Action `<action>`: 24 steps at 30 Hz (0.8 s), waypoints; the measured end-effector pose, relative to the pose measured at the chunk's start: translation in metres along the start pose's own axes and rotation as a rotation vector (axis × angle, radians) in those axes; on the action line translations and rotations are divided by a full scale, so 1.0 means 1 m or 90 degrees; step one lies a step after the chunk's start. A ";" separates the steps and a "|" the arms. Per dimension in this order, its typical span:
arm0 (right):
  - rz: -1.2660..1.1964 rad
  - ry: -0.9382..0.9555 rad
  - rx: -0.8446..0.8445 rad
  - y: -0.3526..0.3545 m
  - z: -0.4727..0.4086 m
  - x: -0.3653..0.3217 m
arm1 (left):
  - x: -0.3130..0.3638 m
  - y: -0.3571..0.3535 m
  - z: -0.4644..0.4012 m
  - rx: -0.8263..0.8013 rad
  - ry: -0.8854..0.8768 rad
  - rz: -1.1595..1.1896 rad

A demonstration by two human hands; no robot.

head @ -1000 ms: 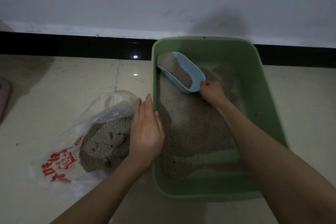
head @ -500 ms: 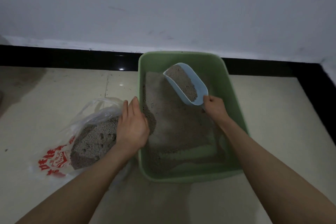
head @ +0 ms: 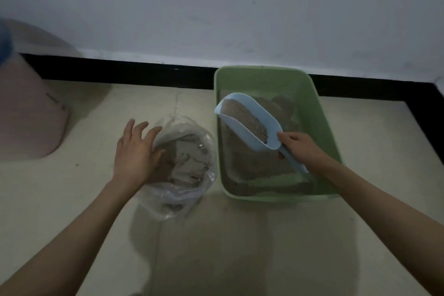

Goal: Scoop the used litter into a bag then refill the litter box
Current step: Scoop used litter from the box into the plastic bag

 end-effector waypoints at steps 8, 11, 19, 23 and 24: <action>0.226 0.061 -0.174 -0.072 0.008 -0.056 | -0.042 0.011 -0.004 0.025 0.124 0.146; 0.372 0.086 -0.173 -0.094 0.009 -0.084 | -0.048 0.019 -0.009 0.037 0.164 0.211; 0.619 0.220 -0.218 -0.125 0.030 -0.139 | -0.056 0.027 -0.001 0.035 0.189 0.270; 0.692 0.302 -0.150 -0.113 0.033 -0.151 | -0.052 0.024 -0.001 0.031 0.182 0.253; 0.685 0.313 -0.146 -0.106 0.032 -0.151 | -0.051 0.023 -0.002 0.029 0.179 0.246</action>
Point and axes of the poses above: each hand's wrist, its own z-axis away from the middle knuckle, its own y-axis out of the back of the hand, x = y × z, the point moved 6 cm from there along -z, towards the middle knuckle, and after that the axes turned 4 degrees about y, right-handed, at the moved point
